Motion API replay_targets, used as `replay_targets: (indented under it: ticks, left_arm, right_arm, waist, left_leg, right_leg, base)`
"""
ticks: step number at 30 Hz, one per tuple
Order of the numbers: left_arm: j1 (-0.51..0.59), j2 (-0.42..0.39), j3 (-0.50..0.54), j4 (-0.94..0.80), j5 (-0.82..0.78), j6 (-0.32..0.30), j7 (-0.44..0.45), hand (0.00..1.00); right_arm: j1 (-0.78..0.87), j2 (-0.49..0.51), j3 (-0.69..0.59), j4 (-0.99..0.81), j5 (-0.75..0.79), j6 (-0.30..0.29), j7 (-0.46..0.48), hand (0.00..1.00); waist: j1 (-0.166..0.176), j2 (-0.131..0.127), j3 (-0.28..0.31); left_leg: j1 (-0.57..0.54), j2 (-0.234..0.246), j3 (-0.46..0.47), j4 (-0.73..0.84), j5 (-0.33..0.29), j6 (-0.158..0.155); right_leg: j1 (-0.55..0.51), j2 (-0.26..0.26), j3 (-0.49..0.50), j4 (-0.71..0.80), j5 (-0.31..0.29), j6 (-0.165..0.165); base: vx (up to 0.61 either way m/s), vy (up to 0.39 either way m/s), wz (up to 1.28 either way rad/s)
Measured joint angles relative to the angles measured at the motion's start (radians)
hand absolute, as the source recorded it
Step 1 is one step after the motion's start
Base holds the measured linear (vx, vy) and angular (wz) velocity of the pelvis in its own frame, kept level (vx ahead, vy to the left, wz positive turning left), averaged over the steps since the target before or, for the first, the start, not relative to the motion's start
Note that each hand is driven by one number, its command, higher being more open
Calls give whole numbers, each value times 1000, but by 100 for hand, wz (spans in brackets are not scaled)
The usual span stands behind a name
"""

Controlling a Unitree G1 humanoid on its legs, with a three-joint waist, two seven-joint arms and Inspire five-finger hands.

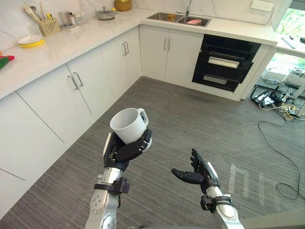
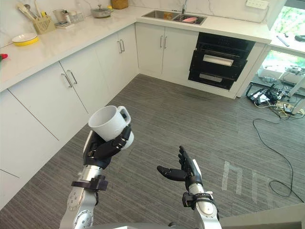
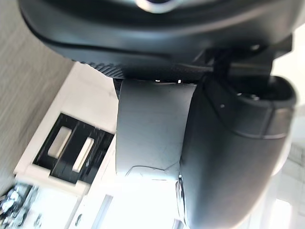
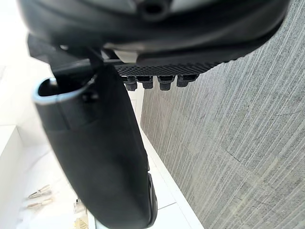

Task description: Walk over to the sink, pick up the cup, carry it to the dishwasher, place the cup inside the dishwasher, then close the dishwasher door

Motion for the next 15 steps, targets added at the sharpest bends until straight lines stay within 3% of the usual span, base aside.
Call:
replay_targets:
  ticks: [4,8,11,14,15]
  left_arm:
    - [15,-3,-5,-3,2,0,-3,0]
    - [43,-5,-16,-8,2,0,-4,0]
    - [75,-3,-13,-7,0,0,-4,0]
    - [82,-4,-17,-5,1,2,-7,0]
    - [86,-12,-15,-5,1,2,-11,0]
  right_arm:
    - [-10,7,2,0,-4,0,18,100]
    - [-11,6,8,-3,-4,-1,35,100]
    - [-10,3,18,-6,-4,-1,38,100]
    - [-1,-9,23,-7,-4,-2,38,100]
    - [0,-21,29,-11,-4,-2,39,100]
  waist:
    - [2,1,-1]
    - [12,19,10]
    - [25,29,16]
    - [14,35,23]
    - [15,45,26]
  left_leg:
    - [4,4,-3,7,-6,-9]
    - [-38,81,24,140,-119,-46]
    - [-49,130,69,216,-150,-75]
    - [-51,144,48,286,-136,-84]
    - [-61,146,9,311,-124,-113]
  right_leg:
    - [10,1,-5,-6,-3,-2]
    - [-30,36,11,96,-53,-18]
    - [-103,38,-2,255,-128,-32]
    - [-124,33,7,320,-176,-52]
    - [-121,34,21,317,-182,-66]
  base:
    - [-30,-22,2]
    - [-52,-16,-21]
    - [-24,-44,-51]
    - [33,-87,-14]
    - [66,-112,-11]
